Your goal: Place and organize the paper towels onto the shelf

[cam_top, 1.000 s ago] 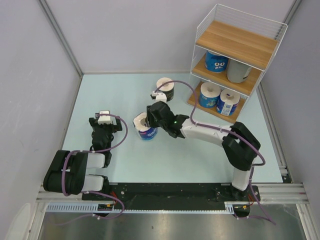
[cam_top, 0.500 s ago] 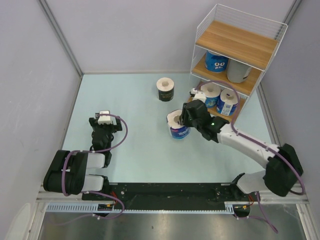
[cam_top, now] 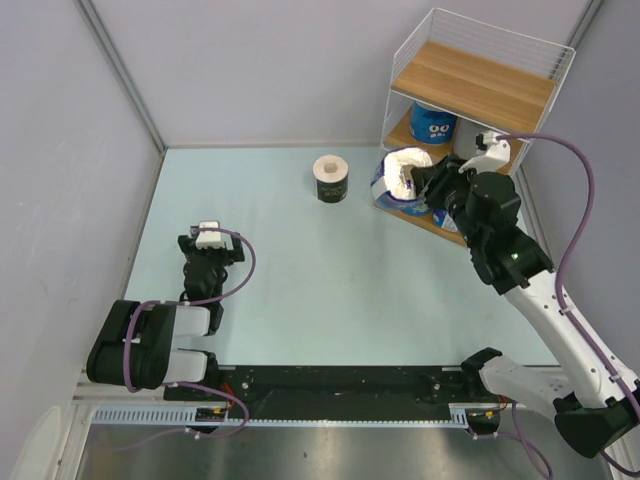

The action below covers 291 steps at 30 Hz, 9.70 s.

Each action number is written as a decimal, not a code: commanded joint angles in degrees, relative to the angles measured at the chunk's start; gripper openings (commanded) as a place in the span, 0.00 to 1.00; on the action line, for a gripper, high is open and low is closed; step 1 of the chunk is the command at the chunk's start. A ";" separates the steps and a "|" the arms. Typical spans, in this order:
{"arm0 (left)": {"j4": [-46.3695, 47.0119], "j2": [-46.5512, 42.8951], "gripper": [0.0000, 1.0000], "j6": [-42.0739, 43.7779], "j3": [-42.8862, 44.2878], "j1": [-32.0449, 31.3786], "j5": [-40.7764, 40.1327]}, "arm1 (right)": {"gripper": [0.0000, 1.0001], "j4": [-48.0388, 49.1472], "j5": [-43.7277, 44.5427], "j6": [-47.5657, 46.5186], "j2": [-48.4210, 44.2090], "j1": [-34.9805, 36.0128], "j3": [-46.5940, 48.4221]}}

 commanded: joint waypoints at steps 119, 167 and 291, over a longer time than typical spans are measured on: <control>1.46 -0.29 1.00 -0.74 1.31 0.20 1.16 | 0.69 12.06 -13.02 5.62 21.21 -36.03 33.25; -30.45 -19.12 1.00 -32.98 20.97 1.60 17.37 | 0.86 -18.61 -52.23 -0.09 -19.92 -34.88 -0.85; -65.51 0.94 0.41 -5.40 64.05 -41.28 22.27 | 0.86 -21.16 -46.51 0.96 -25.81 -34.18 -18.42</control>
